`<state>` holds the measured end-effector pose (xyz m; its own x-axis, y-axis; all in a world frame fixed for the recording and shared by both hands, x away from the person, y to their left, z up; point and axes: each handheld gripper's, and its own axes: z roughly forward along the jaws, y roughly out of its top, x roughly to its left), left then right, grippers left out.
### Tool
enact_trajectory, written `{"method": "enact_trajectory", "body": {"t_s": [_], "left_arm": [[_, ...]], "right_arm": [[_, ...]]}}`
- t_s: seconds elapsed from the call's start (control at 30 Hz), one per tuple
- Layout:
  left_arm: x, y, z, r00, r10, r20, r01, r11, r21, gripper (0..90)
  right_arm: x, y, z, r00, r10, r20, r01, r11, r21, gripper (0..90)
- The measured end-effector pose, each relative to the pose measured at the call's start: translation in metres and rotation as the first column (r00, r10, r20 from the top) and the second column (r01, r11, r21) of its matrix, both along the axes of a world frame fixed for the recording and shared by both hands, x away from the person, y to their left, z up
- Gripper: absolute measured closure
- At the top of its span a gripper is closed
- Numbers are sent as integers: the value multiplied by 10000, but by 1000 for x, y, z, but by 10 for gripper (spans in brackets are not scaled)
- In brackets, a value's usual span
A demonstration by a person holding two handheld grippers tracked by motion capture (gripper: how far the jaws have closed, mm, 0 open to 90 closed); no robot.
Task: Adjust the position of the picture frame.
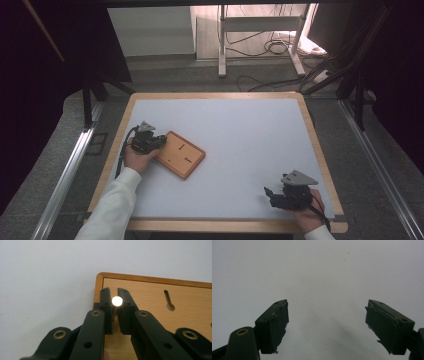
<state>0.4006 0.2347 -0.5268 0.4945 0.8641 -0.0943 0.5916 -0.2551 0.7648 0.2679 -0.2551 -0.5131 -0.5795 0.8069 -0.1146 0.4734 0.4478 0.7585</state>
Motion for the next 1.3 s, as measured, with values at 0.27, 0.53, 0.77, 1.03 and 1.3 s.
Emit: {"method": "enact_trajectory", "body": {"t_s": [0.27, 0.53, 0.77, 1.03, 1.3], "left_arm": [[-7, -3, 9, 9997, -238, 10, 237, 9997, 115, 836], [-17, -15, 20, 9957, -917, 140, 919, 9957, -86, 838], [-28, -41, 29, 9842, -1761, 200, 1766, 9839, -287, 839], [-32, -71, 27, 9667, -2549, 214, 2553, 9666, -223, 838], [-26, -90, 21, 9515, -3070, 225, 3073, 9515, -137, 837]], "right_arm": [[0, 1, 0, 10000, -10, 35, 10, 10000, -2, 190], [-1, 0, 2, 10000, -28, 86, 28, 10000, 11, 190], [0, 0, 1, 10000, -28, 93, 28, 10000, 9, 190], [-1, 0, 1, 10000, 13, 89, -13, 10000, -7, 190], [-1, -1, 1, 10000, 32, 67, -32, 10000, 6, 190]]}}
